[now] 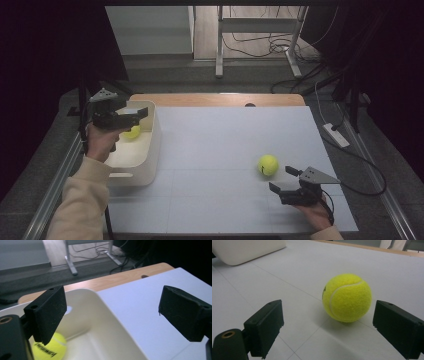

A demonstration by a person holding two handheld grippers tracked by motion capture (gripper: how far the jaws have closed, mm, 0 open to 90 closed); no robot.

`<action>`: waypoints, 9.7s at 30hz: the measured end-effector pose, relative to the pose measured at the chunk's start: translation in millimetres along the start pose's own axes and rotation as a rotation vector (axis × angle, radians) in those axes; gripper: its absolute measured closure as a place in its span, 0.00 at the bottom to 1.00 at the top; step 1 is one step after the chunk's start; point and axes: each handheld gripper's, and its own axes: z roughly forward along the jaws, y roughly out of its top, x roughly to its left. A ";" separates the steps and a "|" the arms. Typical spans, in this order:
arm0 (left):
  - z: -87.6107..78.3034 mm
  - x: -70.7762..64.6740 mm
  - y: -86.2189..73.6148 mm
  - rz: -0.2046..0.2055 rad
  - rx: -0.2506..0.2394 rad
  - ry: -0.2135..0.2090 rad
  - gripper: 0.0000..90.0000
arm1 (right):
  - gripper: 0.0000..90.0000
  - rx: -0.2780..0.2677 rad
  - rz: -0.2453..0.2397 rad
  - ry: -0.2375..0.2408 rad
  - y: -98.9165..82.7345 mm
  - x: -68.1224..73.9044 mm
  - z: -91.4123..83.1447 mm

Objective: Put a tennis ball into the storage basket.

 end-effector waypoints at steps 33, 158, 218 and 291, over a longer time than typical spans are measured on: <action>10.5 -49.5 -11.5 0.080 -0.039 -0.168 0.10 | 0.11 -0.010 -0.001 -0.016 -1.1 -0.5 -4.8; 132.1 -179.8 -25.5 0.295 0.172 -0.407 0.07 | 0.11 -0.042 0.001 -0.005 4.0 3.6 -7.7; 183.2 -217.5 -45.6 0.354 0.228 -0.511 0.07 | 0.11 -0.071 0.013 0.017 8.3 7.7 -9.9; 235.7 -266.1 -63.0 0.410 0.289 -0.622 0.06 | 0.11 -0.119 0.020 0.011 12.2 9.6 -18.4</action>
